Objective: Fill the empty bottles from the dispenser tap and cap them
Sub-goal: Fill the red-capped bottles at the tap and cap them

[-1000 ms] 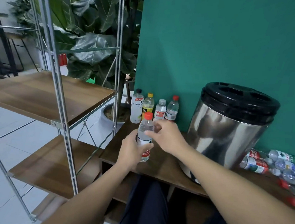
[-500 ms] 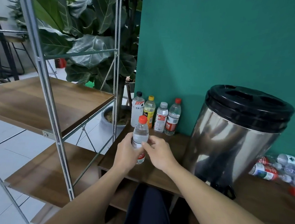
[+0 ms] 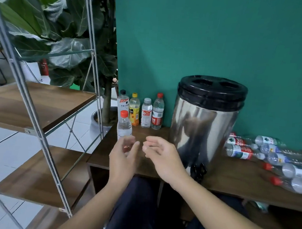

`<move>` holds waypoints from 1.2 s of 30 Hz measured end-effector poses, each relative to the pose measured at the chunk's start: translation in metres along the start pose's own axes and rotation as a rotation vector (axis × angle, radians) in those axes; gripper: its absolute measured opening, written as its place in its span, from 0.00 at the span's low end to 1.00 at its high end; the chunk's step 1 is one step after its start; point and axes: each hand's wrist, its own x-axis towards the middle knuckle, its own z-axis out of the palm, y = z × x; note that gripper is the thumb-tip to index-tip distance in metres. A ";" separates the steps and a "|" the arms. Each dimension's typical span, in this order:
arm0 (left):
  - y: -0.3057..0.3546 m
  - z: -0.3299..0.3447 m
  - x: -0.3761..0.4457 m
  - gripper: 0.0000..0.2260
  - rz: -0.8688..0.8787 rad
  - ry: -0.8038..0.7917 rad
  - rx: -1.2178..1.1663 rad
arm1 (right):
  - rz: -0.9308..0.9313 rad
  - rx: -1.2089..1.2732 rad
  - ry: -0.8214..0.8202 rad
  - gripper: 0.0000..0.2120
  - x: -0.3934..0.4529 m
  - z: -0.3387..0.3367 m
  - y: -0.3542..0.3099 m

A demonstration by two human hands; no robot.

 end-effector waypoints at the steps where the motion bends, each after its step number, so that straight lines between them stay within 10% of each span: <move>1: 0.016 0.008 -0.010 0.05 0.036 -0.036 -0.032 | -0.024 0.033 0.022 0.18 -0.013 -0.009 -0.006; 6: 0.089 0.055 -0.047 0.11 0.166 -0.227 -0.141 | -0.134 0.028 0.179 0.03 -0.070 -0.088 -0.032; 16: 0.132 0.233 -0.097 0.14 -0.141 -0.477 -0.401 | 0.052 -0.137 0.418 0.11 -0.077 -0.272 0.052; 25: 0.074 0.359 -0.104 0.05 -0.448 -0.442 -0.237 | 0.135 -0.543 0.246 0.18 -0.003 -0.345 0.134; 36: 0.023 0.429 -0.072 0.25 -0.897 -0.301 -0.594 | 0.048 -0.941 0.062 0.36 0.071 -0.373 0.188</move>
